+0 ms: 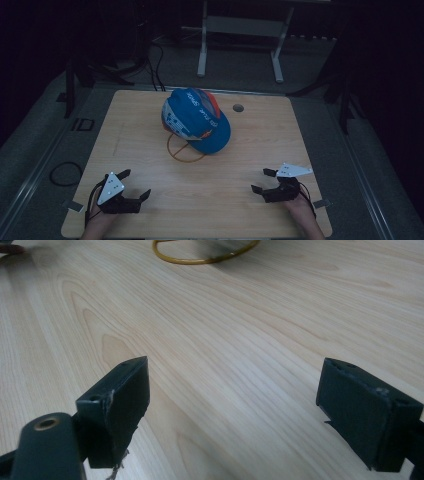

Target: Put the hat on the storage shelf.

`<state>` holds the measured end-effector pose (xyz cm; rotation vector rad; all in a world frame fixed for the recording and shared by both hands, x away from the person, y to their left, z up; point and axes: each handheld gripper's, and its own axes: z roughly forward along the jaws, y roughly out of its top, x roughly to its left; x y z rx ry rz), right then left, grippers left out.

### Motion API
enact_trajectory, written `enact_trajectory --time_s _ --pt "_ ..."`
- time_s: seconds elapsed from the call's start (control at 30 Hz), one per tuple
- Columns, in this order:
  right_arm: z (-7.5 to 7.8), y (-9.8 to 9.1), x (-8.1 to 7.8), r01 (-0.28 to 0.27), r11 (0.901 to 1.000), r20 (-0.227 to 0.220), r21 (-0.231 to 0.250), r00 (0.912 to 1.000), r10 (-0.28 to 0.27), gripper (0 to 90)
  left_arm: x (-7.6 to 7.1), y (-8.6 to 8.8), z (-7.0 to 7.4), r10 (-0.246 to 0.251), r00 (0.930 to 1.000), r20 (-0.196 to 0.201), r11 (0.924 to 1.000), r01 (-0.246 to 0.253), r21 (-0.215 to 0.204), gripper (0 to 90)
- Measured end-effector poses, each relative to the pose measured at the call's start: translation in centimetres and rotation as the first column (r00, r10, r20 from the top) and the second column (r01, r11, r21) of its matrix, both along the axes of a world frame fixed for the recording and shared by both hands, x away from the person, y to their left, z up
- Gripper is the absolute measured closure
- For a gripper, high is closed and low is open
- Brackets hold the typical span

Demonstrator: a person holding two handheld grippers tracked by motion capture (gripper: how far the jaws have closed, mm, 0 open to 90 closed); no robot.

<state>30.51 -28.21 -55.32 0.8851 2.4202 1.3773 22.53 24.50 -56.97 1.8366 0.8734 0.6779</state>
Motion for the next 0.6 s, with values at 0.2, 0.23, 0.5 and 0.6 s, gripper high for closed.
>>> enact_trajectory --time_s 0.2,0.23,0.5,0.6 --pt "-0.1 -1.6 -0.5 0.042 0.9991 0.016 -0.002 0.9990 -0.041 13.9 -0.4 0.7 0.1 0.020 0.9998 -0.003 0.9998 -0.020 0.000 2.4" --pt "-0.2 -1.9 -0.5 0.053 0.9986 0.025 -0.008 0.9983 -0.052 13.9 -0.5 0.8 0.0 0.024 0.9997 -0.003 0.9997 -0.024 -0.001 2.4" --pt "-0.8 -3.8 -0.3 0.111 0.9932 0.023 0.035 0.9935 -0.112 13.9 -0.5 1.4 -0.1 0.055 0.9984 -0.011 0.9985 -0.055 -0.002 2.4" --pt "-0.8 -3.9 -0.3 0.111 0.9929 0.025 0.044 0.9934 -0.112 14.0 -0.4 1.4 -0.1 0.058 0.9982 -0.011 0.9983 -0.058 -0.006 2.4"
